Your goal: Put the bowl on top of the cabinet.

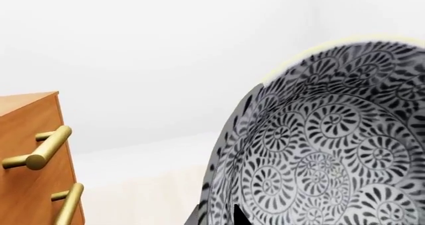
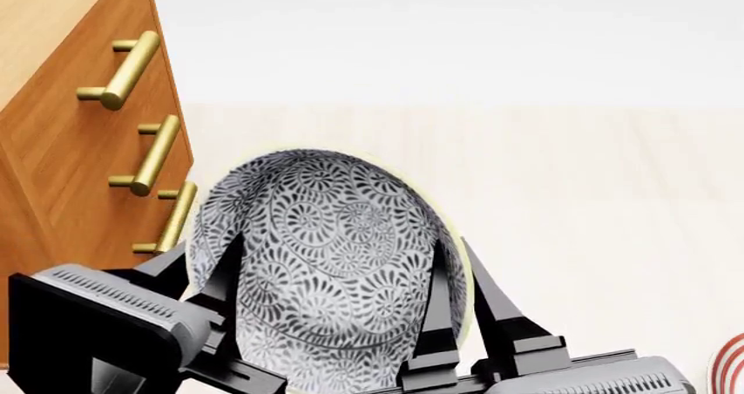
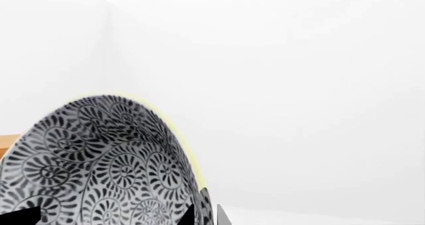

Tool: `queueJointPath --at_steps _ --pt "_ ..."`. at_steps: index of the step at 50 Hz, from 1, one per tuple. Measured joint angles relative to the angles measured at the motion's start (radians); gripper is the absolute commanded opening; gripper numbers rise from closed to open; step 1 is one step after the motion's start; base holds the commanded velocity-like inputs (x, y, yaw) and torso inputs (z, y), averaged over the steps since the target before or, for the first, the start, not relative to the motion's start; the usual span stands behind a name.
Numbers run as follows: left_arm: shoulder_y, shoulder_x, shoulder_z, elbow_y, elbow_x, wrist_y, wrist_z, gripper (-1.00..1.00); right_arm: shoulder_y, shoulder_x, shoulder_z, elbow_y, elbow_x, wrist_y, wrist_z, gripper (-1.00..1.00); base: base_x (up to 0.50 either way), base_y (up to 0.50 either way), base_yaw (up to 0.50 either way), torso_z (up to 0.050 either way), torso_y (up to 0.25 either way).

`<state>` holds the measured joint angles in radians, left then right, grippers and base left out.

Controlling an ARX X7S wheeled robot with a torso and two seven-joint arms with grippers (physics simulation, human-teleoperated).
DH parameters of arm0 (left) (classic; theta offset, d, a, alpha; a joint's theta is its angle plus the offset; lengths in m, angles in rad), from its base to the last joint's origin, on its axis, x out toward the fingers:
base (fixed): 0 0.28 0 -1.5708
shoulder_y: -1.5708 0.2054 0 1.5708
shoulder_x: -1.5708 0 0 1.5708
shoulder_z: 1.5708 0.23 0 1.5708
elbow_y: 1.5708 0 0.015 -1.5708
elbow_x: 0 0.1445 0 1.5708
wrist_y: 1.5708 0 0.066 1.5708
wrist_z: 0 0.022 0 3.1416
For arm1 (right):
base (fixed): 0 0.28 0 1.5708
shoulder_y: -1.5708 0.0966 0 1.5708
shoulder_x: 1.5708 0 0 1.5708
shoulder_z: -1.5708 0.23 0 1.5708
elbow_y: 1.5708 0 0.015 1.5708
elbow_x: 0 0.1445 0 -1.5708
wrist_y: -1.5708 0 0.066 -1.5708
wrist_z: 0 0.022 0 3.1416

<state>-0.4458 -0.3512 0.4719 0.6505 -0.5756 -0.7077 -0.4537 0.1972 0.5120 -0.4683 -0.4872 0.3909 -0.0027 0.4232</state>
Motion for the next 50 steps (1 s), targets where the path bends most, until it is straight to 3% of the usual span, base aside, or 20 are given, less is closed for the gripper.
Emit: queueJointPath --at_steps 10,11,50 --pt "0.0 -0.008 0.007 0.008 0.002 -0.002 -0.003 -1.0 -0.001 0.001 0.0 -0.001 0.004 0.001 0.003 -1.0 0.0 0.0 0.0 0.0 0.001" --pt "0.0 -0.009 0.008 0.008 0.004 -0.002 -0.003 -1.0 -0.001 0.001 0.0 -0.001 0.004 0.0 0.003 1.0 0.0 0.0 0.0 0.0 0.0" --pt "-0.013 0.003 -0.003 -0.041 0.008 -0.005 -0.032 -1.0 -0.034 0.012 0.033 -0.002 0.011 -0.055 0.005 1.0 0.0 0.0 0.0 0.0 0.0"
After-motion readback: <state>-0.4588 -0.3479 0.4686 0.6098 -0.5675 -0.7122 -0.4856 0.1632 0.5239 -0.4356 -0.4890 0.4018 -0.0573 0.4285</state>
